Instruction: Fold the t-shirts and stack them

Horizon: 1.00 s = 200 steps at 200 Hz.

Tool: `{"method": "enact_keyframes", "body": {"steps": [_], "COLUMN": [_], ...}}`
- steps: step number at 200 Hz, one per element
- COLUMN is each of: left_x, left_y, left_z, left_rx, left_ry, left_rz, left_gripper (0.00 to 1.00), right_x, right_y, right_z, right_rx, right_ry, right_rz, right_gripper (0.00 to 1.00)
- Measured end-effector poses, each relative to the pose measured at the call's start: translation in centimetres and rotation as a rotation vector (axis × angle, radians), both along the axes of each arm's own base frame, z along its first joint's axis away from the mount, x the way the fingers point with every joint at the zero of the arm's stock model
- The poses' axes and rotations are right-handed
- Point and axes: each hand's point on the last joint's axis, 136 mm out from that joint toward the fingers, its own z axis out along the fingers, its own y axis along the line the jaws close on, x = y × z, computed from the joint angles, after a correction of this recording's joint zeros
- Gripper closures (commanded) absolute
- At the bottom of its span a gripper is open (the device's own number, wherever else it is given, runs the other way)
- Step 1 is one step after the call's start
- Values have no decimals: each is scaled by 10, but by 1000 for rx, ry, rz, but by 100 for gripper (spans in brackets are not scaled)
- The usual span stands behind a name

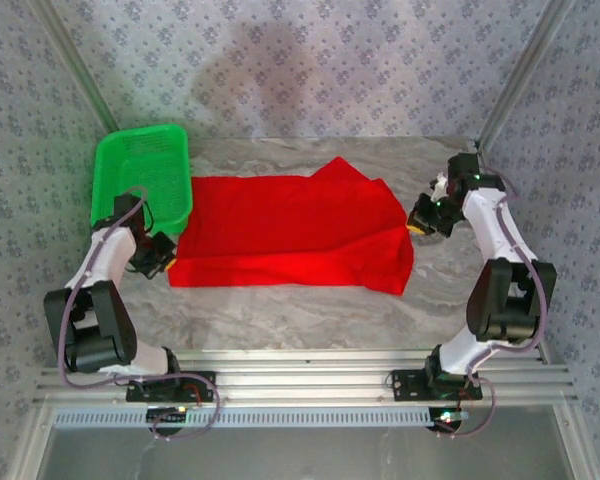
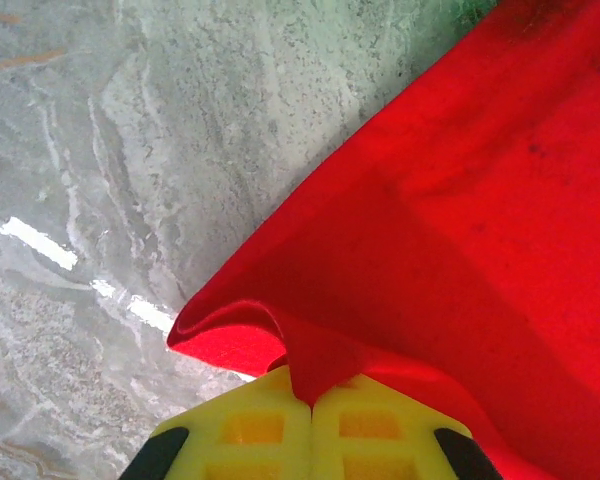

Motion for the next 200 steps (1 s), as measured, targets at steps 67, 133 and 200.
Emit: {"method": "enact_keyframes", "body": {"steps": [67, 133, 200], "left_x": [28, 39, 47], "left_y": [-12, -13, -14], "left_z": [-7, -21, -20], "left_rx": [13, 29, 31], "left_ry": [3, 35, 17], "left_rz": [-78, -100, -106], "left_gripper": [100, 100, 83], "right_x": [14, 22, 38], "right_y": [-2, -6, -6], "right_z": [-16, -25, -38], "right_rx": [-45, -66, -68], "right_ry": [35, 57, 84], "right_rz": [40, 47, 52], "right_gripper": [100, 100, 100]}}
